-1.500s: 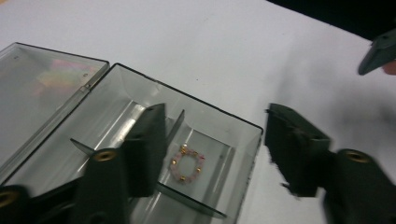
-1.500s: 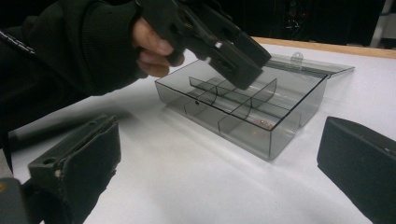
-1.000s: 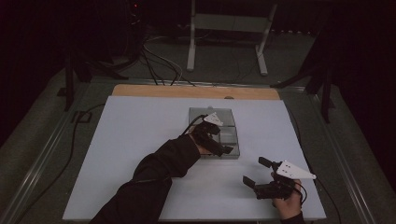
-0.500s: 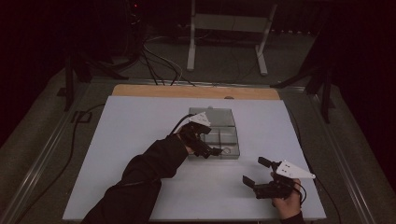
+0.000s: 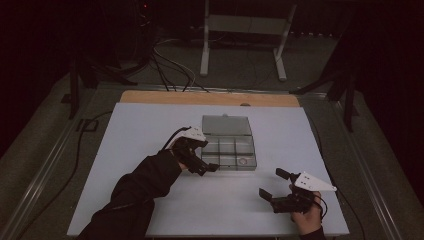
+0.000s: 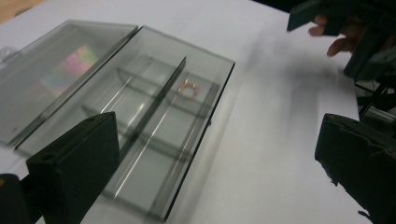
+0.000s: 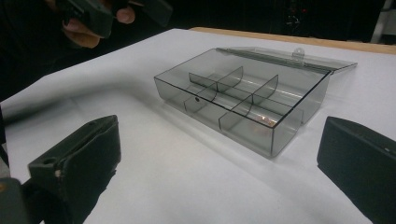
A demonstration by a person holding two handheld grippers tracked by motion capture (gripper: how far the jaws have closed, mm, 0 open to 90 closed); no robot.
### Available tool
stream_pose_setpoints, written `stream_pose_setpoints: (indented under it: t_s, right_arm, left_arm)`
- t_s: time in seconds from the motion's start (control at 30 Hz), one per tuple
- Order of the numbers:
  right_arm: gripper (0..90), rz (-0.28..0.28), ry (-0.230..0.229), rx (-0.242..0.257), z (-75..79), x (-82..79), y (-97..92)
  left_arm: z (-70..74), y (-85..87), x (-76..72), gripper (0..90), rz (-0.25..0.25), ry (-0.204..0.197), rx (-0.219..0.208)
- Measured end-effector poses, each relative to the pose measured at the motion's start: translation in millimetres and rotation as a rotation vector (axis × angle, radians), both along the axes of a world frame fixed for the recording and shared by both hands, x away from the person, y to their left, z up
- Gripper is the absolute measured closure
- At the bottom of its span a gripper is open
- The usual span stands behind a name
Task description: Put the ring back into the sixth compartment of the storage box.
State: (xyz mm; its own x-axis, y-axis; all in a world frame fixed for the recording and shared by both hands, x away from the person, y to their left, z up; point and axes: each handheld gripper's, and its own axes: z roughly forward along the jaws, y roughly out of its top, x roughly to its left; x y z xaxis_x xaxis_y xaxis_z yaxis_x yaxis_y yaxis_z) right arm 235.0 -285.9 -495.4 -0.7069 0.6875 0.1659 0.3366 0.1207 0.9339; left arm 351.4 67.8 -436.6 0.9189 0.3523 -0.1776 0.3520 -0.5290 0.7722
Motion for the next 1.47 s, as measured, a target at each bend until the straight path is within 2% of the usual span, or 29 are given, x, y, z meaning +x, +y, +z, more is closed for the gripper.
stream_pose_setpoints:
  t_s: [0.27,0.33,0.37,0.73,1.0,1.13,1.2,1.27,1.47]
  right_arm:
    - [0.0,-0.002,0.0,-0.002,0.0,0.1,-0.1]
    - [0.0,-0.003,0.001,-0.002,-0.1,0.0,-0.1]
    - [0.0,-0.003,0.001,-0.003,-0.2,0.1,0.1]
    - [0.0,-0.007,0.004,-0.007,-0.4,0.2,0.8]
    - [0.0,-0.009,0.004,-0.008,-0.6,0.4,0.6]
    - [0.0,-0.009,0.004,-0.009,-0.6,0.3,0.5]
    - [0.0,-0.011,0.005,-0.009,-0.6,0.3,0.3]
    - [0.0,-0.012,0.005,-0.009,-0.7,0.2,0.1]
    - [0.0,-0.01,0.004,-0.011,-0.7,0.4,0.2]
  left_arm:
    - [-13.8,30.0,-9.4,1.2,0.034,0.008,0.021]
    - [-13.8,30.0,-9.4,1.2,0.034,0.008,0.021]
    - [-18.4,40.6,-14.4,1.2,0.047,0.01,0.025]
    - [-37.2,75.9,-37.3,1.2,0.079,0.013,0.056]
    - [-52.9,96.2,-54.1,1.2,0.088,0.023,0.042]
    - [-59.1,105.7,-63.5,1.2,0.079,0.017,0.018]
    - [-62.7,110.7,-67.4,1.2,0.077,0.027,-0.001]
    - [-67.2,115.0,-71.4,1.3,0.088,0.009,-0.006]
    - [-73.2,123.5,-75.4,1.2,0.106,0.01,-0.014]
